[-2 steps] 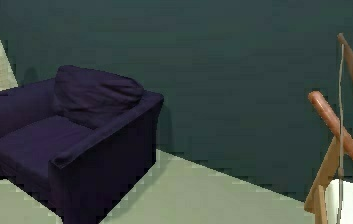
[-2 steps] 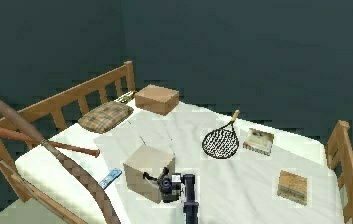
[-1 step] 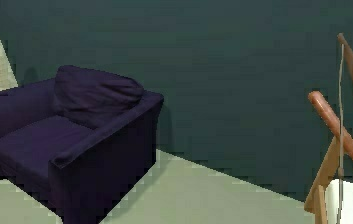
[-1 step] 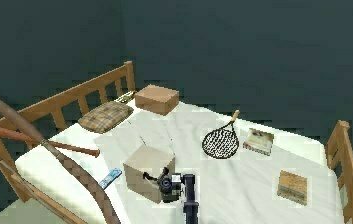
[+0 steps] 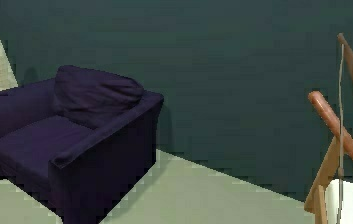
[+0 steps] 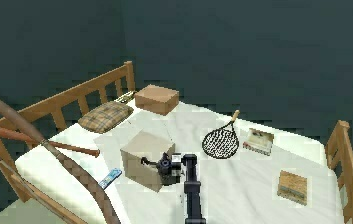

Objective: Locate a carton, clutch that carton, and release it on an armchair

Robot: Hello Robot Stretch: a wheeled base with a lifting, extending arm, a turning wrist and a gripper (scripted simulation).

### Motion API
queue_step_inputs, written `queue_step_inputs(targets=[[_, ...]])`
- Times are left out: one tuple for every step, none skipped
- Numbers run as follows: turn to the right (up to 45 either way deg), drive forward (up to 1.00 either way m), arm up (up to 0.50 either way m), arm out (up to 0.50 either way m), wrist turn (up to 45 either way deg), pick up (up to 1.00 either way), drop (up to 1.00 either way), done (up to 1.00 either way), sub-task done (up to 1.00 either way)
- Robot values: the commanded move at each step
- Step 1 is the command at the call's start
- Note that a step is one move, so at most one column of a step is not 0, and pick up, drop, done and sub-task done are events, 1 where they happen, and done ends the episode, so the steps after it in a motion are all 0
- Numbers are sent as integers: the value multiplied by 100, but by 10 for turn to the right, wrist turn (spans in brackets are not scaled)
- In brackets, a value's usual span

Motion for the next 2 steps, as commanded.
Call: queue_step_inputs(targets=[[0, 0, 36, 0, 0, 0, 0, 0, 0], [0, 0, 0, 0, -450, 0, 0, 0, 0]])
